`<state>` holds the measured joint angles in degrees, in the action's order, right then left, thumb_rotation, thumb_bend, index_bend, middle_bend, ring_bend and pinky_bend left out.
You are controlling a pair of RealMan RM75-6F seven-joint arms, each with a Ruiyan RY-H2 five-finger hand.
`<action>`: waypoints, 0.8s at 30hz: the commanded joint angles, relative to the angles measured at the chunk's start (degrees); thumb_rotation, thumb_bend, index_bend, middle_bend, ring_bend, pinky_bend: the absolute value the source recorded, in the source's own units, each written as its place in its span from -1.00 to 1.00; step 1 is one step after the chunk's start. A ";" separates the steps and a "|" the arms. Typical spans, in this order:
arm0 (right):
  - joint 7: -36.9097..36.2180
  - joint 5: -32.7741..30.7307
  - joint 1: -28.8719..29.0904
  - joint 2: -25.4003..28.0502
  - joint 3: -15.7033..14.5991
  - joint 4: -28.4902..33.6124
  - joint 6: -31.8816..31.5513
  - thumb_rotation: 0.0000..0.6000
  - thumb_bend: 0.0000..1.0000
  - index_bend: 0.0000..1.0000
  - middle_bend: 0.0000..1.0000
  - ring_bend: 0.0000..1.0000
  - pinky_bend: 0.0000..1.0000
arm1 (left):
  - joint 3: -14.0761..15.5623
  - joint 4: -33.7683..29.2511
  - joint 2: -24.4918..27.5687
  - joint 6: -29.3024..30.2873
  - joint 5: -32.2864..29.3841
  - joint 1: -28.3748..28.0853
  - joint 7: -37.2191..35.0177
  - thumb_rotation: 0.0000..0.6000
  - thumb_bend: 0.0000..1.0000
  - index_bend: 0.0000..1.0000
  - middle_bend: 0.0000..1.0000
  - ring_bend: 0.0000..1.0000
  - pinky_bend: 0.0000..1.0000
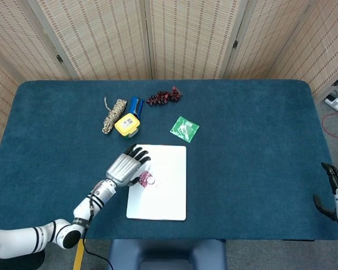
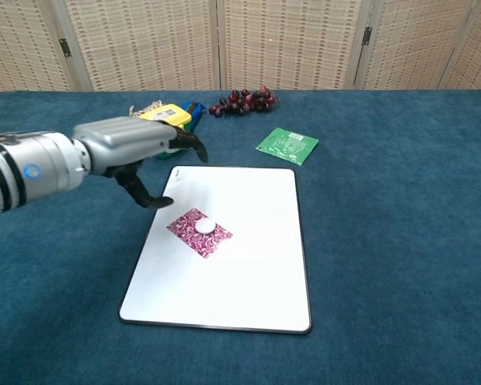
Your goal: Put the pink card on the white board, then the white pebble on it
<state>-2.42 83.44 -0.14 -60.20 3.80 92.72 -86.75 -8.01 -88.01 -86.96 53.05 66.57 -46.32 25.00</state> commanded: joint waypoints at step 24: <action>-2.83 2.40 4.18 -1.11 -0.46 0.72 5.11 1.00 -0.23 -0.85 -0.69 -0.67 -0.81 | 6.95 -4.22 14.71 31.02 0.08 29.66 -9.46 1.00 -0.21 -0.55 -0.67 -0.80 -1.00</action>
